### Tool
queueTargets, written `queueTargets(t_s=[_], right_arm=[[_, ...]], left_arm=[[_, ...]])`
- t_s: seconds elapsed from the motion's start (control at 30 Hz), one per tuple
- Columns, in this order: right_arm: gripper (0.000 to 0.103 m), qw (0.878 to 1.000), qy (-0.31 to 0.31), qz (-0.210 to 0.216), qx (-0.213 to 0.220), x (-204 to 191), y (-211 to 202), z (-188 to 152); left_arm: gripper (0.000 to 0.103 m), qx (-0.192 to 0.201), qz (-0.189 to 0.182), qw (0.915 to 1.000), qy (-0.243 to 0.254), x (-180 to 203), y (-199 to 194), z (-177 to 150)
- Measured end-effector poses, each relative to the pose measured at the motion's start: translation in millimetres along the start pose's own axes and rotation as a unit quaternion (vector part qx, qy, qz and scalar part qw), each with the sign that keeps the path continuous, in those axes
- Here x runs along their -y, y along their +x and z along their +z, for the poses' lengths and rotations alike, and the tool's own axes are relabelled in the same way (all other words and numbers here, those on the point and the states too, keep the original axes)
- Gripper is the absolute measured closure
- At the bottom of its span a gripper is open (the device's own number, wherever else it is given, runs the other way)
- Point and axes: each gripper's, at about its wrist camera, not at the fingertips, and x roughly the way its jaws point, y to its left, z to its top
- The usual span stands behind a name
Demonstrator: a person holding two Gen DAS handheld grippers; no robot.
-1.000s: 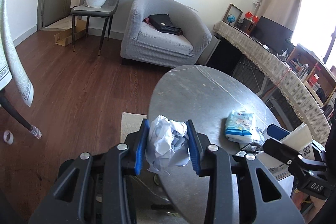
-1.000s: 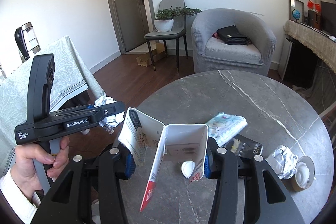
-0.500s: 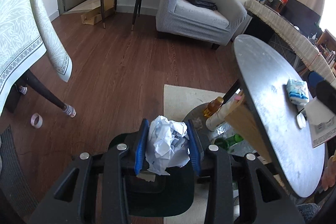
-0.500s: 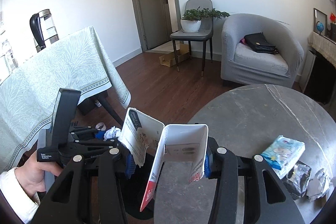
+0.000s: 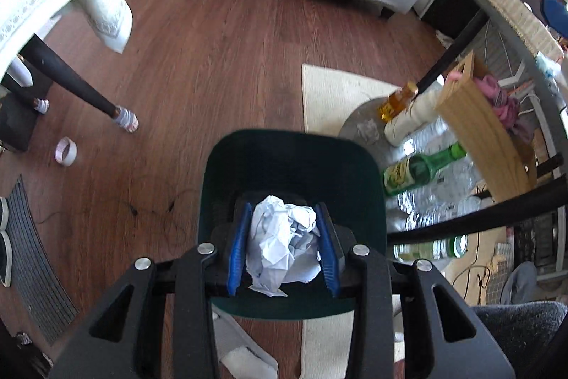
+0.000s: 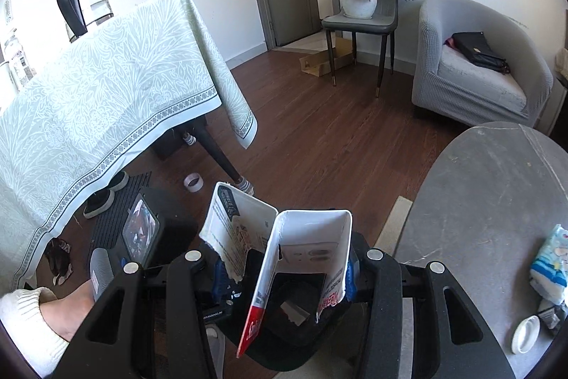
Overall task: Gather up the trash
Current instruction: 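Carry the crumpled paper over the green bin and open the left gripper, then lower the cardboard carton into the green bin and open the right gripper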
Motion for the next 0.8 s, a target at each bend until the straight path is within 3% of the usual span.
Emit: queueTargets(t_s=[0.47,0.6,0.8], right_arm=[[0.055,0.995,0.024,0.011,-0.097,-9.4,71.7,-13.2],[0.055,0.993,0.026,0.007,-0.118,-10.2,87.9,-17.0],[0.055,0.988,0.025,-0.003,-0.155,-10.4,118.3,-28.0]], left_arm=[[0.064,-0.102,0.015,0.9946,-0.013,-31.5,66.2,-37.5],[0.053,-0.106,0.024,0.9940,-0.013,-35.9,68.9,-41.8],[0.049,-0.082,0.014,0.9964,-0.017,-42.6,53.5,-40.3]])
